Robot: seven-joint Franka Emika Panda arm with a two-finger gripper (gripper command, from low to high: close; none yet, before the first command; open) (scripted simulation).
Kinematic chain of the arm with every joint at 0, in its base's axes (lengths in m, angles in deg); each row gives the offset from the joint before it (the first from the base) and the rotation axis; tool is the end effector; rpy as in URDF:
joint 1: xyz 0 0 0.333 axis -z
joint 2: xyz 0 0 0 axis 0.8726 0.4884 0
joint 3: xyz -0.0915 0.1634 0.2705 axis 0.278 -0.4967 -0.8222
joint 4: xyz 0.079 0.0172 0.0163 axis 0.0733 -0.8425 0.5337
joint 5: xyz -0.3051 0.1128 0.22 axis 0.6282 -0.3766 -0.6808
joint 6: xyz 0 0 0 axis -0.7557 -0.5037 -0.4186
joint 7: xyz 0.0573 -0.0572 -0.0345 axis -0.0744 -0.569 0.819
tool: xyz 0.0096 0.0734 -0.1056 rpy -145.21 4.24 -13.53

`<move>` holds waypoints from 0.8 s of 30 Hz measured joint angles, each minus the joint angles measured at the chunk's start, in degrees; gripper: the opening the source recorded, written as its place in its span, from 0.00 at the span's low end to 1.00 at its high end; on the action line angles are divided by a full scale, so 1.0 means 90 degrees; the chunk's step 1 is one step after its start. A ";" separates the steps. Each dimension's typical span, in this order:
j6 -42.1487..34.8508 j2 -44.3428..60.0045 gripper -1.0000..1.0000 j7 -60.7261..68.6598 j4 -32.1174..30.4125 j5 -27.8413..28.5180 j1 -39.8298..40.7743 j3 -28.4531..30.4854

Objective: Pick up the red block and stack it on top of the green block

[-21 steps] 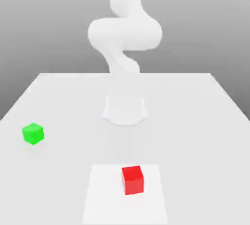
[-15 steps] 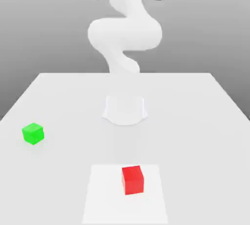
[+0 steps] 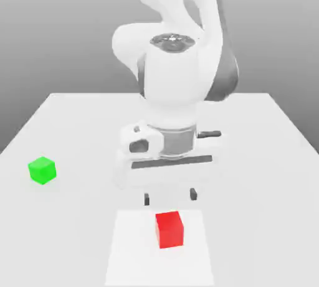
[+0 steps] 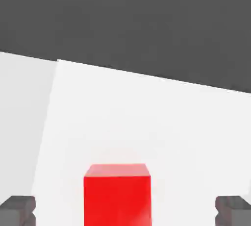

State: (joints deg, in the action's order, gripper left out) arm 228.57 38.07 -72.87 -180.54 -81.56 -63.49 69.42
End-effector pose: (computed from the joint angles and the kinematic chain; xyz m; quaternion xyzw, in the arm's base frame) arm 0.3929 0.0205 0.1920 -0.9561 0.2931 -0.0039 0.0013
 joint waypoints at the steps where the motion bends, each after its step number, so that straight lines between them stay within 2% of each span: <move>1: 0.0187 0.0230 0.50 0.0009 0.0015 -0.0003 0.0001 0.0000; 4: 0.0775 0.0923 0.50 0.0005 0.0098 0.0007 -0.0002 0.0006; 5: 0.0958 0.1137 0.00 0.0002 0.0128 0.0011 -0.0005 0.0010; 12: 0.0996 0.1183 0.00 -0.0015 0.0134 0.0031 0.0004 0.0003; 18: -0.0040 -0.0033 0.00 0.0008 -0.0044 0.0001 -0.0007 0.0008; 24: -0.0463 -0.0692 0.00 -0.1013 -0.0241 0.0473 0.1680 0.0892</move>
State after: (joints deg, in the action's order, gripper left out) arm 224.40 31.84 -81.99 -182.70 -77.31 -48.36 77.45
